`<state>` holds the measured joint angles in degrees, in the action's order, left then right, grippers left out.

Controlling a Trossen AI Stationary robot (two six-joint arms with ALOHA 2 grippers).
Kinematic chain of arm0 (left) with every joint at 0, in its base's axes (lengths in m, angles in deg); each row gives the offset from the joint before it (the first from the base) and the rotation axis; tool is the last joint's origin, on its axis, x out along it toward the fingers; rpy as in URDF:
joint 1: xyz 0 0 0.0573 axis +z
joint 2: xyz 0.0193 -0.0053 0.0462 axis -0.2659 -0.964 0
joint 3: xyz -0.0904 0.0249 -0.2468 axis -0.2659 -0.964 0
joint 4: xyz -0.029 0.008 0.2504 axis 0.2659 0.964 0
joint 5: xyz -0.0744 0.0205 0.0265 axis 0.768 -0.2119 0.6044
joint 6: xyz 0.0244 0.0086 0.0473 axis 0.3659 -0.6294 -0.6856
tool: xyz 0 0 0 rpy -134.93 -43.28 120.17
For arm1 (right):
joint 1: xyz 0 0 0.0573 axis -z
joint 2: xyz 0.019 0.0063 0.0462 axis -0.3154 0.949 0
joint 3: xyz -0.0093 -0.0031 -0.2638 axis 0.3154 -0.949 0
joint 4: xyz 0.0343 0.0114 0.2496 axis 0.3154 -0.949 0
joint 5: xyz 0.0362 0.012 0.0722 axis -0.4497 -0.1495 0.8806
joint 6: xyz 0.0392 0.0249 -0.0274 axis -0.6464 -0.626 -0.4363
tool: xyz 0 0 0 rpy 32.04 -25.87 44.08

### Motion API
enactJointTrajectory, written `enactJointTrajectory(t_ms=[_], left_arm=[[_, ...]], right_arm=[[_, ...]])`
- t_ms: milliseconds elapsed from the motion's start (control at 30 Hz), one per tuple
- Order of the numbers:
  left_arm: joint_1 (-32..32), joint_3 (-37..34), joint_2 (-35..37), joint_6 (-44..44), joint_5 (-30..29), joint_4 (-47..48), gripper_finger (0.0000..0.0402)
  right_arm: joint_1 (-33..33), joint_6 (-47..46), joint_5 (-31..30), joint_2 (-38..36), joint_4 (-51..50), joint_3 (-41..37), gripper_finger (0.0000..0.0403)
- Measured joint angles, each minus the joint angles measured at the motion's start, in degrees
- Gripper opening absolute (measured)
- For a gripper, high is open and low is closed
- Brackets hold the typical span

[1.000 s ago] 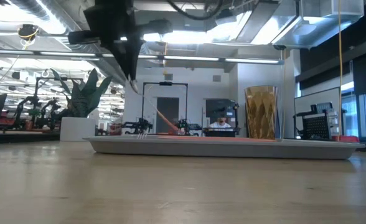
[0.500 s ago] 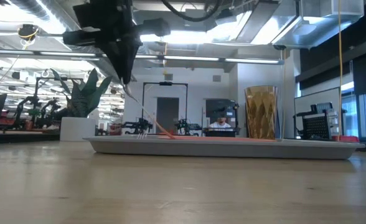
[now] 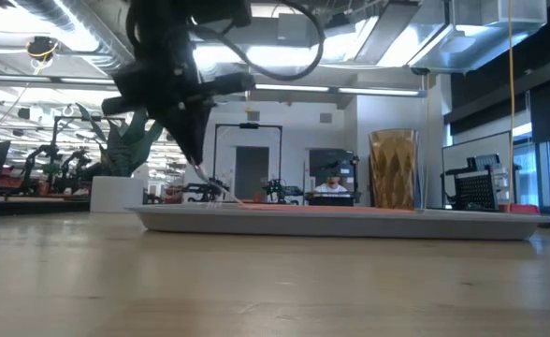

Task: Pick and place plate/cup/fork/spoon on tray
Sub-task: Put the orange spoon on the right side of the orange fork on the gray serving tray

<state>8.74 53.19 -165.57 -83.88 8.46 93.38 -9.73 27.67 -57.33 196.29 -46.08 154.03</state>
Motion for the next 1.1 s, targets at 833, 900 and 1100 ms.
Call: enactJointTrajectory(t_ms=[833,900,1100], left_arm=[[4.89,-3.97,-4.32,3.03,6.51,-13.87,0.0],[4.94,-4.01,-5.44,3.26,6.11,-15.09,0.0],[5.36,-4.03,-8.34,3.16,3.08,-18.02,0.0]], right_arm=[[0.02,-1.91,-0.04,0.02,0.2,-0.07,0.0042],[0.02,-2.17,-0.03,0.07,0.24,-0.09,0.0042],[0.02,-3.23,-0.08,0.09,-0.13,-0.09,0.0042]])
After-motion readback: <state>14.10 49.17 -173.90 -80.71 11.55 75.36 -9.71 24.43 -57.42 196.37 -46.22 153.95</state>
